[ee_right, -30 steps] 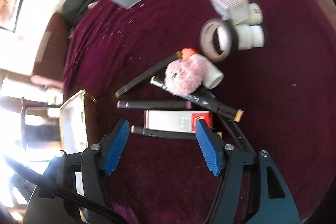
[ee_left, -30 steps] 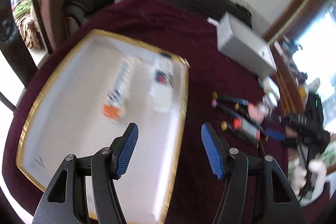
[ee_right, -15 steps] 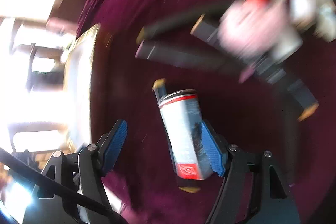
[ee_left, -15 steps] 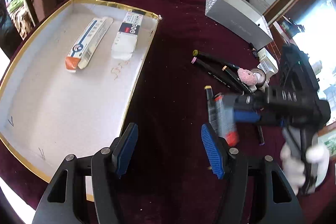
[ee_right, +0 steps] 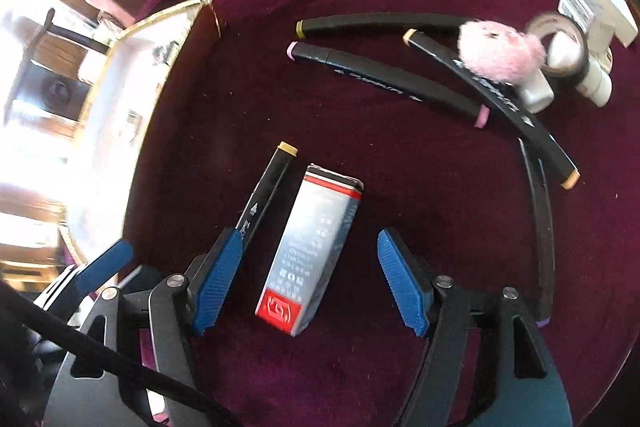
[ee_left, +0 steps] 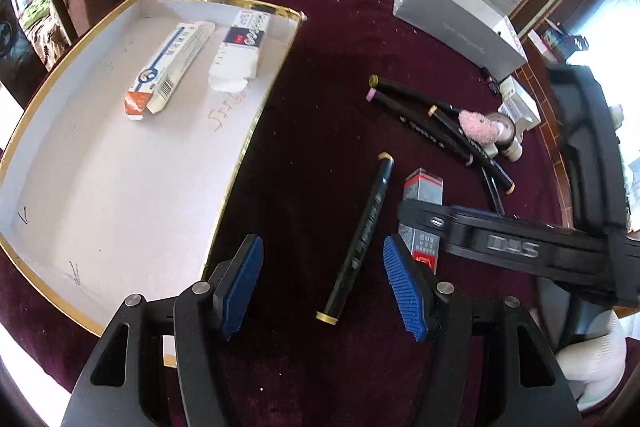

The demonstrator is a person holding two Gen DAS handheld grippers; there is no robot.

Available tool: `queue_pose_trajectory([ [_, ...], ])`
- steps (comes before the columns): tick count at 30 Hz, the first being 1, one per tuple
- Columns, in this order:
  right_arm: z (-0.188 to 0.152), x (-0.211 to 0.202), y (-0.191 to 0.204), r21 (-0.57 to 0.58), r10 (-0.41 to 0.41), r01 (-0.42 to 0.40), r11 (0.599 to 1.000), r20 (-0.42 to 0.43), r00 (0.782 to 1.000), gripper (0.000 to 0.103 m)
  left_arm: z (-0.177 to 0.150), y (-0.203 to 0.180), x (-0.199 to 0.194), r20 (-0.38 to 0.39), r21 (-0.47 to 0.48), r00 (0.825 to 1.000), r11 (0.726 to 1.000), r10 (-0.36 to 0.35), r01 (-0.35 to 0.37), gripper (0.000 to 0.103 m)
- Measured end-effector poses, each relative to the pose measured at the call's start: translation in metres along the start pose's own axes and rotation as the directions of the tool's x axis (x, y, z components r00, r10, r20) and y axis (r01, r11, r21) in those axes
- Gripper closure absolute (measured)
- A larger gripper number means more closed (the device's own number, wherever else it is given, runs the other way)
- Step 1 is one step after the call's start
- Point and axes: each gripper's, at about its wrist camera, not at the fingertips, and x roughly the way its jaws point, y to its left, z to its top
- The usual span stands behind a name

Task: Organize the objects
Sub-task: 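Grasp a black marker with the left gripper while the right gripper grasps the small red-labelled box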

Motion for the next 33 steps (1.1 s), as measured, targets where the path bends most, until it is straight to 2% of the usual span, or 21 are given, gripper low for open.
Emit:
queue_pose_trajectory([
  [3, 0.001, 0.014, -0.001, 0.006, -0.034, 0.034, 0.999, -0.021, 0.999, 0.035, -0.004, -0.006, 0.002, -0.013, 0.032, 1.000, 0.999, 0.002, -0.001, 0.046],
  [4, 0.000, 0.010, -0.004, 0.013, -0.044, 0.044, 0.999, -0.005, 0.999, 0.044, -0.005, -0.007, 0.002, -0.012, 0.045, 1.000, 0.999, 0.004, -0.003, 0.046],
  [5, -0.002, 0.006, -0.009, 0.017, -0.078, 0.078, 0.997, -0.006, 0.997, 0.046, -0.006, -0.009, 0.002, -0.011, 0.063, 1.000, 0.998, 0.011, -0.010, 0.046],
  [7, -0.006, -0.001, -0.023, 0.033, -0.136, 0.136, 0.990, -0.015, 0.991, 0.069, -0.008, -0.012, 0.005, -0.022, 0.086, 1.000, 0.996, 0.017, -0.015, 0.046],
  [10, -0.016, -0.009, -0.049, 0.095, -0.136, 0.138, 0.986, -0.024, 0.990, 0.073, -0.011, -0.018, 0.015, -0.037, 0.143, 0.999, 0.989, 0.039, -0.034, 0.046],
  [16, -0.023, -0.015, -0.060, 0.127, -0.112, 0.110, 0.986, 0.003, 0.994, 0.071, -0.010, -0.036, 0.043, -0.039, 0.254, 0.994, 0.963, 0.102, -0.089, 0.047],
  [20, -0.021, -0.011, -0.057, 0.138, -0.110, 0.107, 0.985, 0.012, 0.994, 0.070, -0.008, -0.050, 0.064, -0.023, 0.347, 0.988, 0.929, 0.150, -0.132, 0.047],
  [21, -0.021, -0.012, -0.058, 0.139, -0.111, 0.108, 0.984, 0.014, 0.994, 0.070, -0.009, -0.053, 0.065, 0.006, 0.368, 0.987, 0.918, 0.159, -0.150, 0.047],
  [23, -0.026, -0.011, -0.053, 0.138, -0.116, 0.112, 0.984, 0.019, 0.993, 0.070, -0.009, -0.055, 0.066, 0.016, 0.375, 0.990, 0.917, 0.141, -0.136, 0.047],
  [26, -0.022, -0.004, -0.039, 0.138, -0.114, 0.109, 0.984, 0.027, 0.993, 0.066, -0.010, -0.049, 0.064, 0.028, 0.347, 0.994, 0.932, 0.102, -0.105, 0.047],
  [31, -0.019, 0.003, -0.028, 0.134, -0.100, 0.094, 0.986, 0.033, 0.994, 0.045, -0.016, -0.051, 0.063, 0.062, 0.374, 0.991, 0.917, 0.122, -0.136, 0.045],
  [33, -0.020, 0.004, -0.024, 0.122, -0.120, 0.116, 0.986, 0.031, 0.992, 0.041, -0.018, -0.051, 0.063, 0.069, 0.368, 0.991, 0.920, 0.117, -0.134, 0.045],
])
